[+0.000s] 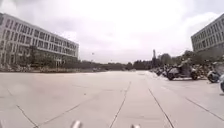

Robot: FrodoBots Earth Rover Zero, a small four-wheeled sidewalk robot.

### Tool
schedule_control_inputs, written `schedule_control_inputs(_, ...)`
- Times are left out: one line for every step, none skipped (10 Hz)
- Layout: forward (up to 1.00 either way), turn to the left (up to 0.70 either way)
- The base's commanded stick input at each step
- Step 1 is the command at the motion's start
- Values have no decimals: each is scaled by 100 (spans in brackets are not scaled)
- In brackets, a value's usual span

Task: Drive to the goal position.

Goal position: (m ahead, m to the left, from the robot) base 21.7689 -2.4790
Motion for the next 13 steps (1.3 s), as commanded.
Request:
schedule_control_inputs(70, 0)
schedule_control_inputs(70, 0)
schedule_control_inputs(70, 0)
schedule_control_inputs(70, 0)
schedule_control_inputs(70, 0)
schedule_control_inputs(70, 0)
schedule_control_inputs(70, 0)
schedule_control_inputs(70, 0)
schedule_control_inputs(70, 0)
schedule_control_inputs(70, 0)
schedule_control_inputs(70, 0)
schedule_control_inputs(70, 0)
schedule_control_inputs(70, 0)
